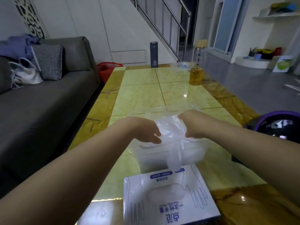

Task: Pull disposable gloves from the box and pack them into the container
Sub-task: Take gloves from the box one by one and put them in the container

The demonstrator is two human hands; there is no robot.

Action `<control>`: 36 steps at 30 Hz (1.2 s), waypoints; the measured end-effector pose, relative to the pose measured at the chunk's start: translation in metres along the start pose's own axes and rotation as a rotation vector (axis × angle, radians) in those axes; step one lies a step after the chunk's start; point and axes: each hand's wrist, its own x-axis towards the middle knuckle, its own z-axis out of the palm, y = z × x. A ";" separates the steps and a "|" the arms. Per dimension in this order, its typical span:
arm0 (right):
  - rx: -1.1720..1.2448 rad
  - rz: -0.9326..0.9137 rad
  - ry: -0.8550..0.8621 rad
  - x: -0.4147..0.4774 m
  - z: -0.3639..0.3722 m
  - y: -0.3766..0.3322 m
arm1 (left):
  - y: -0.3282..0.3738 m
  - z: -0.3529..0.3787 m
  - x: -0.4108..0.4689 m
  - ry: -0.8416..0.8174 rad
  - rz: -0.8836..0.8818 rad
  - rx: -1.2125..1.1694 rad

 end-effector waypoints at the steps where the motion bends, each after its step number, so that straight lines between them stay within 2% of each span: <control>1: -0.097 -0.004 0.018 -0.002 0.001 0.000 | 0.000 0.001 0.006 -0.024 0.004 0.020; 4: -0.417 -0.062 0.148 -0.006 -0.002 -0.003 | -0.001 0.007 0.022 -0.055 0.016 0.066; 5: -0.466 -0.108 0.223 -0.008 -0.004 -0.005 | -0.001 0.009 0.026 -0.063 0.022 0.068; 7: -0.399 -0.246 0.310 -0.008 -0.008 -0.012 | -0.001 0.013 0.033 -0.066 0.029 0.048; 8: -0.294 -0.316 0.268 -0.006 -0.008 -0.014 | 0.000 0.015 0.036 -0.055 0.029 0.035; 10: -0.094 -0.379 0.014 0.001 -0.006 -0.018 | 0.001 0.018 0.040 -0.016 0.036 0.012; 11: -0.057 -0.372 -0.129 0.004 -0.004 -0.019 | 0.001 0.019 0.041 0.006 0.041 0.006; 13: -0.065 -0.331 -0.294 0.012 0.003 -0.016 | 0.001 0.020 0.043 0.059 0.035 0.014; 15: -0.101 -0.287 -0.353 0.019 0.010 -0.012 | 0.001 0.018 0.044 0.154 0.008 0.032; 18: -0.153 -0.243 -0.360 0.027 0.017 -0.008 | 0.006 0.010 0.040 0.409 -0.030 -0.008; 19: -0.153 -0.233 -0.353 0.029 0.019 -0.007 | 0.009 0.008 0.040 0.422 -0.024 -0.046; 20: -0.141 -0.214 -0.355 0.030 0.020 -0.005 | 0.013 0.007 0.040 0.360 -0.014 -0.064; 23: -0.089 -0.147 -0.395 0.033 0.023 -0.002 | 0.022 0.013 0.044 -0.027 -0.051 0.028; 26: -0.119 -0.149 -0.396 0.039 0.027 0.002 | 0.019 0.017 0.049 -0.223 -0.090 0.103; 29: -0.167 -0.159 -0.418 0.047 0.030 0.004 | 0.018 0.021 0.052 -0.274 -0.092 0.066; 32: -0.119 -0.175 -0.414 0.045 0.032 0.003 | 0.019 0.022 0.050 -0.261 -0.084 0.112; 34: -0.024 -0.197 -0.360 0.036 0.026 0.003 | 0.017 0.020 0.046 -0.229 -0.062 0.143; 36: 0.063 -0.220 -0.266 0.023 0.012 0.006 | 0.013 0.015 0.038 -0.130 -0.057 0.108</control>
